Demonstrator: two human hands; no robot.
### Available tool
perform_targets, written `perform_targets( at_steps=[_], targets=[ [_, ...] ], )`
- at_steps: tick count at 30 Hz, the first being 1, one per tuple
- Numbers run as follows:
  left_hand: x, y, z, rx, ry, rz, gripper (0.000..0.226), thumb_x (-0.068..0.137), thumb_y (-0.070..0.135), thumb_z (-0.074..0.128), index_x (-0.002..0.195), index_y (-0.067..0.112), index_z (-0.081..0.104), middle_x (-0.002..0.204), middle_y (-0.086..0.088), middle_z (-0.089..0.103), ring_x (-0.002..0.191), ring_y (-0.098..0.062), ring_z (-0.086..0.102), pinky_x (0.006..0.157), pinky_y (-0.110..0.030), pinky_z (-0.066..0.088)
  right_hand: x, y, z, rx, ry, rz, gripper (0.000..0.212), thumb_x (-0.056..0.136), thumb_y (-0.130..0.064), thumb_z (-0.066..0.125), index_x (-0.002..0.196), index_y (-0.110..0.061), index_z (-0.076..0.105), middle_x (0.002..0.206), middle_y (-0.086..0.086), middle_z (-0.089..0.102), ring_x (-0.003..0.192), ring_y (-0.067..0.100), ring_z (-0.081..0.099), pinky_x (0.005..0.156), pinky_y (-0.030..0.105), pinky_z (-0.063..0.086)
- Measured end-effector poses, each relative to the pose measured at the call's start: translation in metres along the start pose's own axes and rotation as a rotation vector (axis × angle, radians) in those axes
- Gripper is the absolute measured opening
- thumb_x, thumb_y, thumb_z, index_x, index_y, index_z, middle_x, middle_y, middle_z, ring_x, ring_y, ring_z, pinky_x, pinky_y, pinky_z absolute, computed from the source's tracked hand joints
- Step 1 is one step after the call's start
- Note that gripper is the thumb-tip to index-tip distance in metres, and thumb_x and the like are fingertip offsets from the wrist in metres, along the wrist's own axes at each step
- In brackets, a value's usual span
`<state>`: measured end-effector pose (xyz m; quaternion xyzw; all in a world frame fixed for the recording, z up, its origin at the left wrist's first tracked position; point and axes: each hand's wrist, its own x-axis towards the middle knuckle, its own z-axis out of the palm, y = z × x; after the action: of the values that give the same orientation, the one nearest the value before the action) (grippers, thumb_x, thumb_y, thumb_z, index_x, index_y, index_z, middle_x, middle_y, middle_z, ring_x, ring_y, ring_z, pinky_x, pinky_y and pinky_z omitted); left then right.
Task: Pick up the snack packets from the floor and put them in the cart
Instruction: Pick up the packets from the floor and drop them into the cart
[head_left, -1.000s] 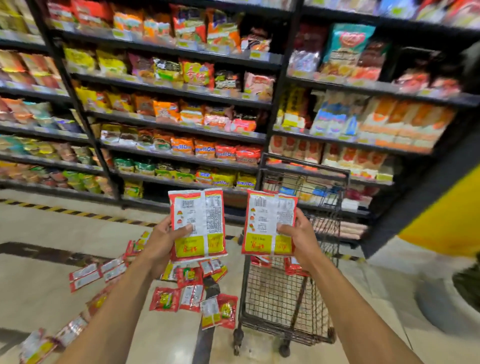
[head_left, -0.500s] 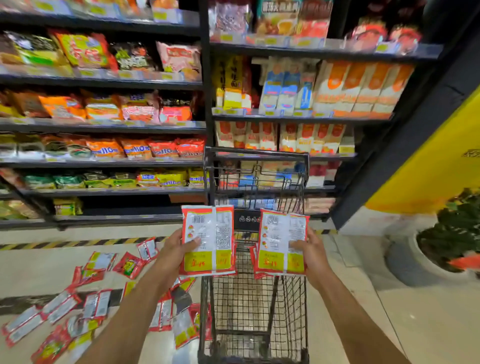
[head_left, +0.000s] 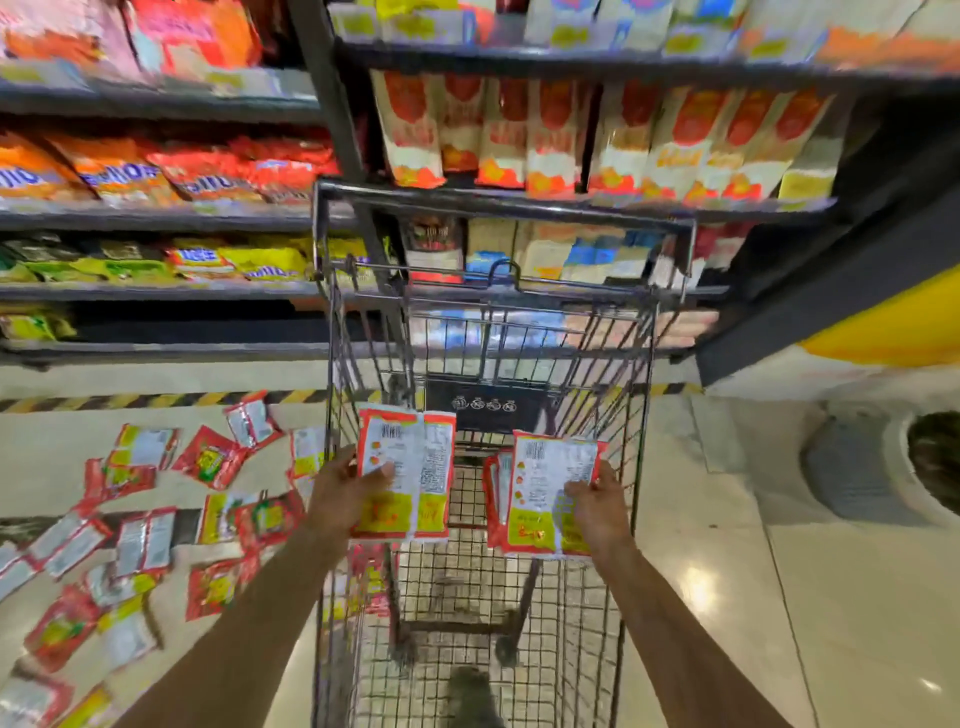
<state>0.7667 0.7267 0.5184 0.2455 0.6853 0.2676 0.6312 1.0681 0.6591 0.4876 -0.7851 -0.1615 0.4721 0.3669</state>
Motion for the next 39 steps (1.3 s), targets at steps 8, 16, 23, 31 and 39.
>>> perform_targets(
  at_steps=[8, 16, 23, 31, 39],
  targets=[
    [0.129, -0.064, 0.025, 0.342, 0.087, -0.077, 0.034, 0.092, 0.016, 0.076, 0.121, 0.005, 0.063, 0.103, -0.006, 0.072, 0.105, -0.028, 0.070, 0.087, -0.036, 0.059, 0.098, 0.070, 0.035, -0.329, 0.063, 0.078, 0.042, 0.096, -0.004, 0.057, 0.137, -0.009, 0.055, 0.122, 0.019, 0.069, 0.109, 0.039, 0.067, 0.089, 0.044, 0.055],
    [0.267, -0.192, -0.008, 0.523, 0.202, -0.133, 0.042, 0.067, 0.037, 0.078, 0.107, 0.034, 0.068, 0.109, -0.008, 0.078, 0.106, -0.034, 0.073, 0.094, -0.054, 0.058, 0.141, 0.106, 0.053, -0.421, 0.018, 0.149, 0.041, 0.099, -0.013, 0.057, 0.140, -0.016, 0.050, 0.120, 0.009, 0.066, 0.108, 0.030, 0.065, 0.097, 0.043, 0.054],
    [0.211, -0.132, 0.045, 0.732, 0.284, -0.091, 0.046, 0.094, 0.031, 0.057, 0.133, 0.005, 0.053, 0.129, -0.023, 0.065, 0.120, -0.043, 0.062, 0.099, -0.049, 0.052, 0.166, 0.124, 0.066, -0.601, 0.120, 0.119, 0.034, 0.101, -0.013, 0.054, 0.134, -0.007, 0.047, 0.118, 0.026, 0.069, 0.110, 0.047, 0.066, 0.087, 0.046, 0.052],
    [0.157, -0.118, 0.065, 1.116, 0.367, 0.201, 0.089, 0.085, 0.011, 0.068, 0.160, 0.015, 0.021, 0.163, -0.024, 0.031, 0.151, -0.044, 0.030, 0.119, -0.054, 0.033, 0.128, 0.119, 0.076, -0.957, 0.147, -0.155, 0.090, 0.087, -0.022, 0.077, 0.157, -0.014, 0.020, 0.146, 0.019, 0.044, 0.121, 0.040, 0.058, 0.087, 0.051, 0.060],
    [0.052, -0.061, 0.027, 1.428, 0.185, 0.555, 0.087, 0.081, 0.033, 0.076, 0.158, 0.017, 0.038, 0.163, -0.018, 0.037, 0.146, -0.045, 0.040, 0.113, -0.061, 0.040, 0.035, 0.054, 0.056, -1.103, -0.018, -0.506, 0.076, 0.090, -0.043, 0.059, 0.157, -0.017, 0.034, 0.161, 0.018, 0.035, 0.150, 0.042, 0.031, 0.114, 0.058, 0.042]
  ],
)
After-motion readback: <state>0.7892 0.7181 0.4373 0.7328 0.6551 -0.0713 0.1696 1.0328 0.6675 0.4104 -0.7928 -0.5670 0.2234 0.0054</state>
